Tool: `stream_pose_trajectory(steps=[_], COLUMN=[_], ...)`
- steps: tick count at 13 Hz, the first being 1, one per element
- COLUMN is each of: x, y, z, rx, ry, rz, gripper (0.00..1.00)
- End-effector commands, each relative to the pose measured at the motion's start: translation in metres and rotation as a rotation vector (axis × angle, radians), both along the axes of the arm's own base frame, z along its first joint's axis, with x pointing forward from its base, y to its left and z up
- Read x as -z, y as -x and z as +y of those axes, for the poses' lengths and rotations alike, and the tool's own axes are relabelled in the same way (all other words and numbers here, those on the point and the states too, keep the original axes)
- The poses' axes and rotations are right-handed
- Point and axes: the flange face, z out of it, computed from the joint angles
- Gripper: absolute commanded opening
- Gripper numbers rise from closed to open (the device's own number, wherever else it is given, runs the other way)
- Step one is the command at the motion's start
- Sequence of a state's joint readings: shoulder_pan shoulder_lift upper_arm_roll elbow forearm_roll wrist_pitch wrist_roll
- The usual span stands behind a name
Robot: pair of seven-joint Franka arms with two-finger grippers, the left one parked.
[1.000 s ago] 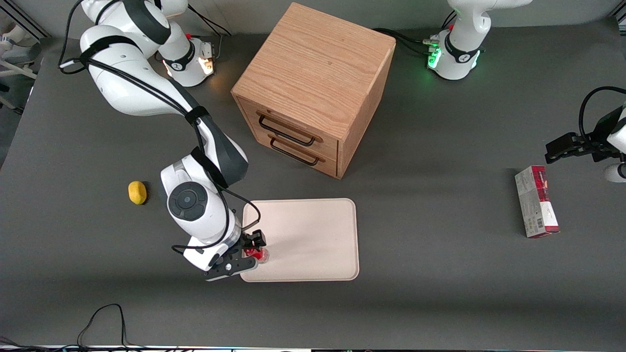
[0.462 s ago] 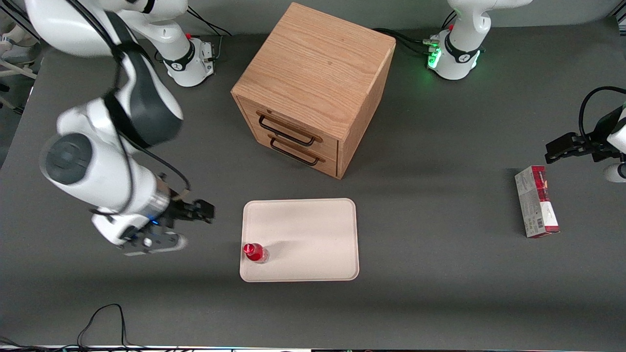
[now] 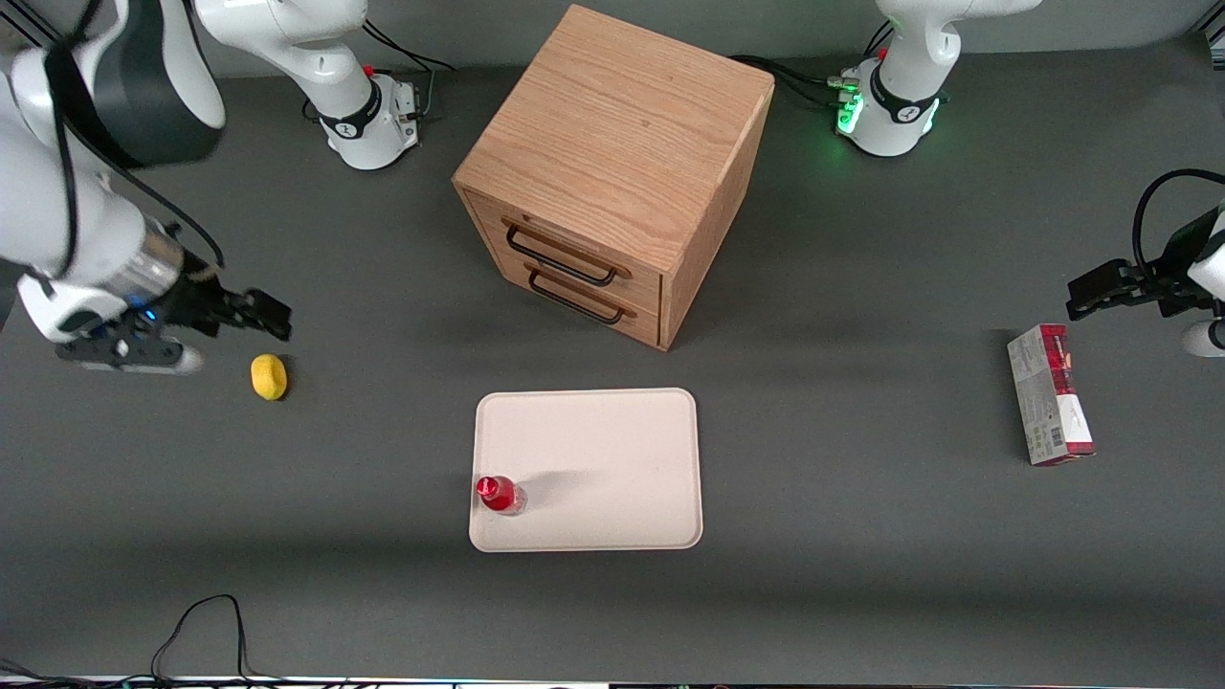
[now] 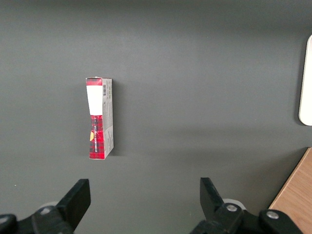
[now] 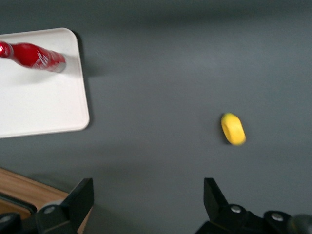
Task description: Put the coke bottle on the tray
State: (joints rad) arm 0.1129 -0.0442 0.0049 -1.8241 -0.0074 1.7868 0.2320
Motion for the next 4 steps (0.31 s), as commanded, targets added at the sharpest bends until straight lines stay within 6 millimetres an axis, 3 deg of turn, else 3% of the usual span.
stream_pose_trajectory(steps=[1,4], x=[-0.018,-0.034], y=[0.038,0.03], z=[-0.006,-0.009], rx=[-0.018,-0.019], ry=[-0.022,-0.025], rz=[-0.006,-0.02], gripper=[1.0,1.0])
